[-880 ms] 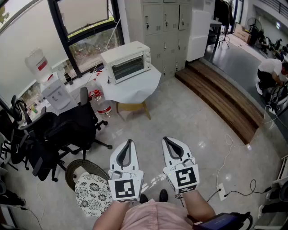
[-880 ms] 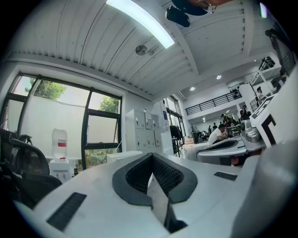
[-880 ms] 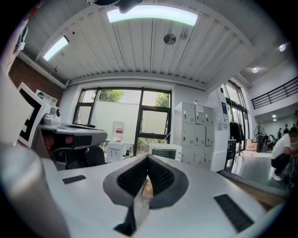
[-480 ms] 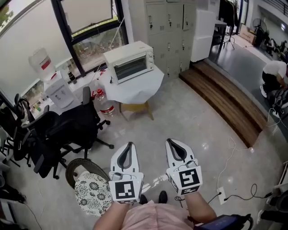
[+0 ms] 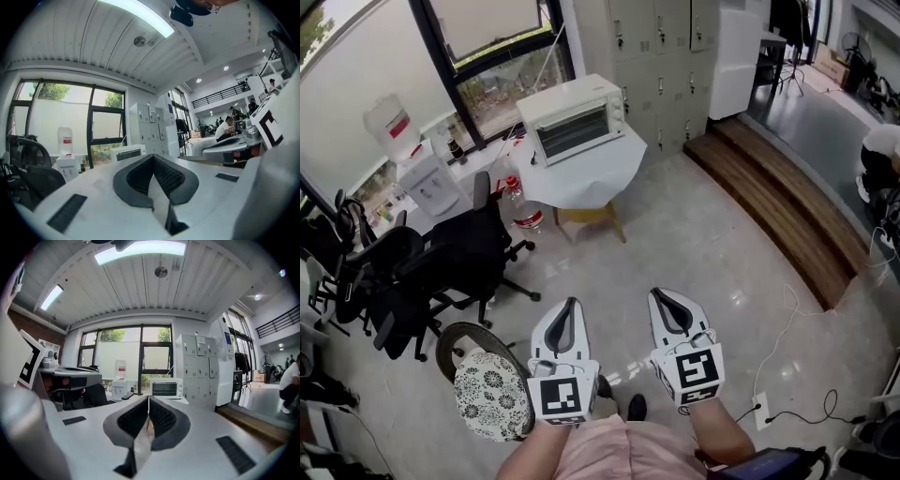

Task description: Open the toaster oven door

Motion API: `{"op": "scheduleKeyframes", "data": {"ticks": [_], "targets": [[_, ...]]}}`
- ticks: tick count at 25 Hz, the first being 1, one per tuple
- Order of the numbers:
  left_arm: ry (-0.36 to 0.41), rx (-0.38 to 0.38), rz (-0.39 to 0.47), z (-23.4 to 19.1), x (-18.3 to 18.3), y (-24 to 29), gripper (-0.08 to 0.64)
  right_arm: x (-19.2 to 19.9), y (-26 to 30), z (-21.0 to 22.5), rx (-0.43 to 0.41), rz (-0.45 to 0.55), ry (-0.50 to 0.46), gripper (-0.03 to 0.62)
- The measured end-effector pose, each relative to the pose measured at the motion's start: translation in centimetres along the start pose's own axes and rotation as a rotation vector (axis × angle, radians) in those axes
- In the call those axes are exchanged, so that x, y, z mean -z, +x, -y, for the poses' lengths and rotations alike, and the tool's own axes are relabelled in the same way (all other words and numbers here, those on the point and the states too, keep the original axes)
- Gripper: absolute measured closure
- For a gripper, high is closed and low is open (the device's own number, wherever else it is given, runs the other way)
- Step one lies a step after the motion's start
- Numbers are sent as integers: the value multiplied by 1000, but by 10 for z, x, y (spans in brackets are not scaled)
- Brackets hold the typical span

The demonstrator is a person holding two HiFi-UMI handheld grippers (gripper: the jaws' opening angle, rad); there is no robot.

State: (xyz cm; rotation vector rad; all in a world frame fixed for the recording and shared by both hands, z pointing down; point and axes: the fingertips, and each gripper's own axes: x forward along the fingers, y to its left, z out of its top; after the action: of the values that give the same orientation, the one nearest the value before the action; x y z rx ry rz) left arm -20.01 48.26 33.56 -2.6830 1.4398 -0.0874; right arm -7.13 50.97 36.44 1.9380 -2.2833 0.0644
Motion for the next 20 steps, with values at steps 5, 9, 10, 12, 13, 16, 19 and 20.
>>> {"op": "scheduleKeyframes", "data": {"ticks": [5,9,10,12,13,16,19,20], "targets": [[17,-4,-36,3,11,28,547,10,18,21,-6,-22,6,584],[15,2,-41,-2,18,58,547,15,40,40,-1,-39,9,584],[16,5,-42,-4,21,67,548,17,48,45,-1,-42,10,584],[11,5,-43,-10,26,88,547,19,69,54,-4,-45,12,585],[5,4,-43,-13,28,100,548,19,80,59,-5,-48,12,586],[5,11,-55,-27,34,142,547,17,122,76,-3,-55,12,586],[4,13,-68,-46,40,187,547,14,170,92,-12,-66,14,585],[4,12,-69,-53,40,200,548,11,185,97,-15,-68,14,586]]}}
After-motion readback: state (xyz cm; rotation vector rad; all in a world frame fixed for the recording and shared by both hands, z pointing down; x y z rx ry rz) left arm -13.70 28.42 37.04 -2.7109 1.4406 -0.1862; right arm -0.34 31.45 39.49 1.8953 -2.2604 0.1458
